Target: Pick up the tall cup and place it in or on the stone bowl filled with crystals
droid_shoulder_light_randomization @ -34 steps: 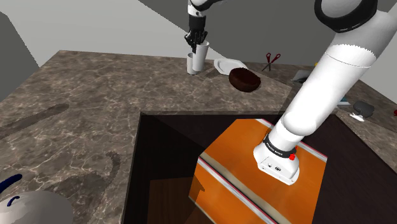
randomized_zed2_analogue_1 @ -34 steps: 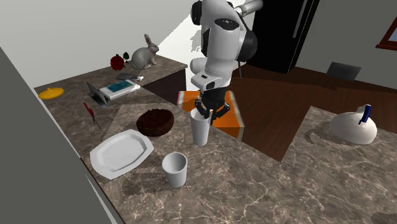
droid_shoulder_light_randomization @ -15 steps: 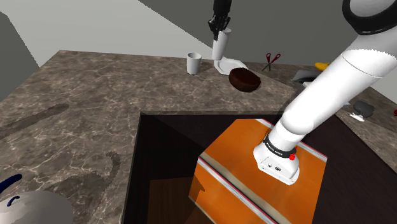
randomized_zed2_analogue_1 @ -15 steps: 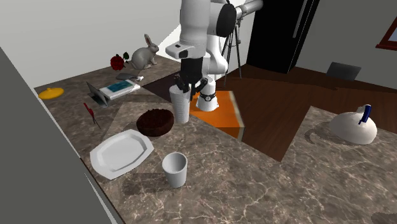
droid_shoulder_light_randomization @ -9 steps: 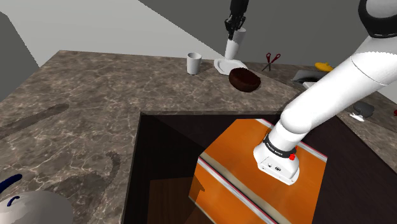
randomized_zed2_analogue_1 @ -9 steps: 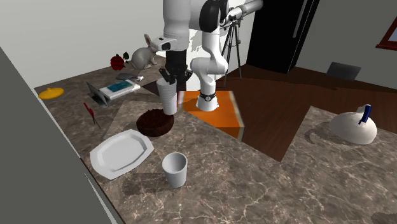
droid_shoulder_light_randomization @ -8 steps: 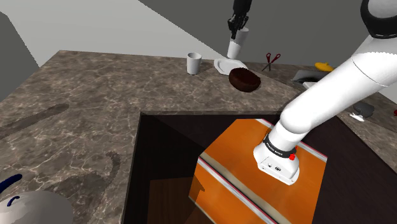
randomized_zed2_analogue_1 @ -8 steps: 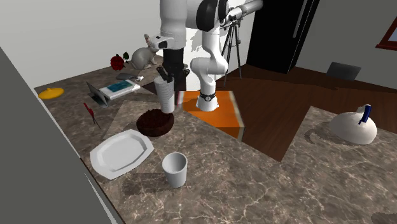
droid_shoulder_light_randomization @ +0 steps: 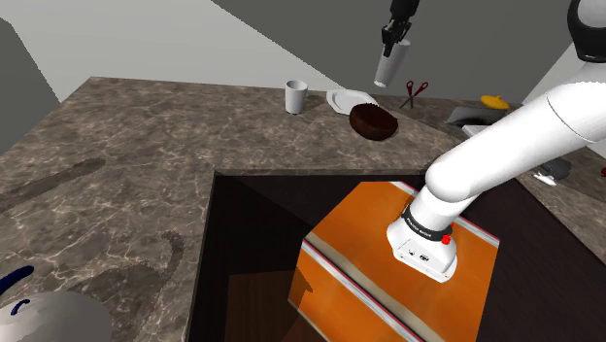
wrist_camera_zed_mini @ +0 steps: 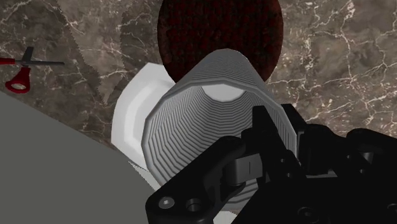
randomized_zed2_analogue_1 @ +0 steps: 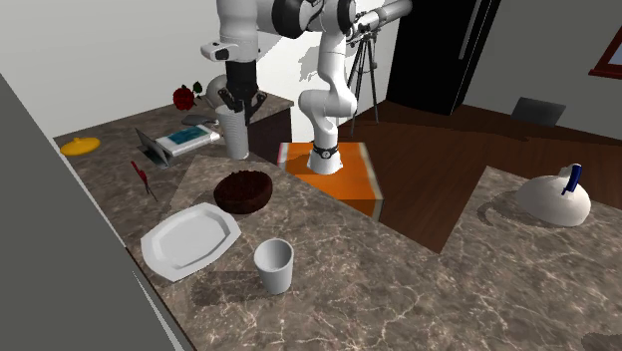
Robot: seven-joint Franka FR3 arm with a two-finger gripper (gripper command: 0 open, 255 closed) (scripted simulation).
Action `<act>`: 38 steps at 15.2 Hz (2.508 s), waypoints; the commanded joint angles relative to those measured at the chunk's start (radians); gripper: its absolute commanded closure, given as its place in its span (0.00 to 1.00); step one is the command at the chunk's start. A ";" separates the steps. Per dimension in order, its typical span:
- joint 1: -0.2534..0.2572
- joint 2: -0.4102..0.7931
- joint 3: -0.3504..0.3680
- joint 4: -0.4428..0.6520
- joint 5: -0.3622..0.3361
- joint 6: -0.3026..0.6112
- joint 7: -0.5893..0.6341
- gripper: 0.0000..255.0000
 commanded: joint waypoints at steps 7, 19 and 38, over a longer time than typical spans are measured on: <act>-0.013 -0.015 -0.023 -0.096 -0.013 0.084 -0.017 1.00; -0.018 0.001 -0.038 -0.243 -0.025 0.247 -0.005 1.00; -0.018 0.001 -0.038 -0.258 -0.026 0.262 -0.001 0.00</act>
